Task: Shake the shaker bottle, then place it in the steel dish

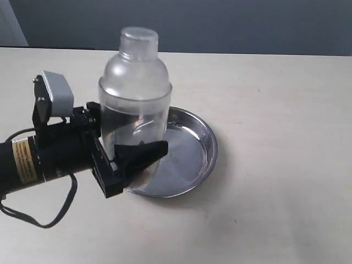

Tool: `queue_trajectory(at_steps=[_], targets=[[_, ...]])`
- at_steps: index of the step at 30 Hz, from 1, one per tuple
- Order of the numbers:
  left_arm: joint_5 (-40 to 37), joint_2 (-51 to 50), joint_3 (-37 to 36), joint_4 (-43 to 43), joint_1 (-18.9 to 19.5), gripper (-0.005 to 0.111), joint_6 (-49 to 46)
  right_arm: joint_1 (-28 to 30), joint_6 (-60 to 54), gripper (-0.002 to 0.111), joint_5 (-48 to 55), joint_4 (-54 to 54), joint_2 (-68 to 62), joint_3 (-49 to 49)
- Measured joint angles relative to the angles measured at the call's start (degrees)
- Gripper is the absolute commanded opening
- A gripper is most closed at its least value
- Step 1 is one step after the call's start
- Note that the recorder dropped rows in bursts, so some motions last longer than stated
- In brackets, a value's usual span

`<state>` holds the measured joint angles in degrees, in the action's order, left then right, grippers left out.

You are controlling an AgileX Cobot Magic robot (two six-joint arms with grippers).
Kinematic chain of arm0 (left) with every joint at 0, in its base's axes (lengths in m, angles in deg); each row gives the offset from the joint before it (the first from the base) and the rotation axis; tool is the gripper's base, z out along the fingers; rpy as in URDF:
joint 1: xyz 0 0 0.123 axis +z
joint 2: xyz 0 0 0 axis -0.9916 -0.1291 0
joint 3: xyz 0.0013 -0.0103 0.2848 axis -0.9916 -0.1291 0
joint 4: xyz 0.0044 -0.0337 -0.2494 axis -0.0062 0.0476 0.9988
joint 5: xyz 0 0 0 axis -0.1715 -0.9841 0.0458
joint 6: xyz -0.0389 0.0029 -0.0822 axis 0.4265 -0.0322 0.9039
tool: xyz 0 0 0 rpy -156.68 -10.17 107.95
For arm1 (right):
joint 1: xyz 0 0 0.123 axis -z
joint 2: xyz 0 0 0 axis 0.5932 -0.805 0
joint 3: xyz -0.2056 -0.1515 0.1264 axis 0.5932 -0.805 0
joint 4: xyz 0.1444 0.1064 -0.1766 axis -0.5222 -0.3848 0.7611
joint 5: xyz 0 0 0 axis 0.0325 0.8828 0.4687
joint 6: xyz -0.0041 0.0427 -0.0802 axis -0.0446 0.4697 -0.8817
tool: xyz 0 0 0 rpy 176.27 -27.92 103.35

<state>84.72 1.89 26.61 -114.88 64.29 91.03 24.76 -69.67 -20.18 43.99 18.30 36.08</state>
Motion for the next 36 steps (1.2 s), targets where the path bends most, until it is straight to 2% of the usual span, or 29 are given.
queue_trajectory(at_steps=[10, 14, 19, 21, 24, 26, 28, 33, 36], targets=[[3.7, -0.4, 1.0, 2.3, 0.0, 0.0, -0.5, 0.0, 0.0, -0.001, 0.0, 0.0, 0.0, 0.0], [7.2, -0.4, 1.6, 5.9, 0.0, 0.0, -2.3, 0.0, 0.0, -0.001, 0.0, 0.0, 0.0, 0.0], [7.5, 5.7, 6.3, 6.8, 0.0, 0.0, -7.5, 0.0, 0.0, -0.001, 0.0, 0.0, 0.0, 0.0], [3.9, 6.5, 6.7, 4.6, -1.2, 0.0, -7.0, 0.0, 0.0, -0.001, 0.0, 0.0, 0.0, 0.0], [-0.5, 1.2, 4.5, 1.0, -3.1, 0.0, -9.3, 0.0, 0.0, -0.001, 0.0, 0.0, 0.0, 0.0], [1.9, -3.8, 3.4, -0.8, -3.5, 0.0, -16.9, 0.0, 0.0, -0.001, 0.0, 0.0, 0.0, 0.0], [2.8, -4.4, 5.2, -0.8, -4.1, 0.0, -23.9, 0.0, 0.0, -0.001, 0.0, 0.0, 0.0, 0.0], [10.1, -3.8, 10.1, 3.5, -4.5, 0.0, -23.6, 0.0, 0.0, -0.001, 0.0, 0.0, 0.0, 0.0], [10.8, -9.2, 10.2, 2.1, -4.5, 0.0, -23.3, 0.0, 0.0, -0.001, 0.0, 0.0, 0.0, 0.0]])
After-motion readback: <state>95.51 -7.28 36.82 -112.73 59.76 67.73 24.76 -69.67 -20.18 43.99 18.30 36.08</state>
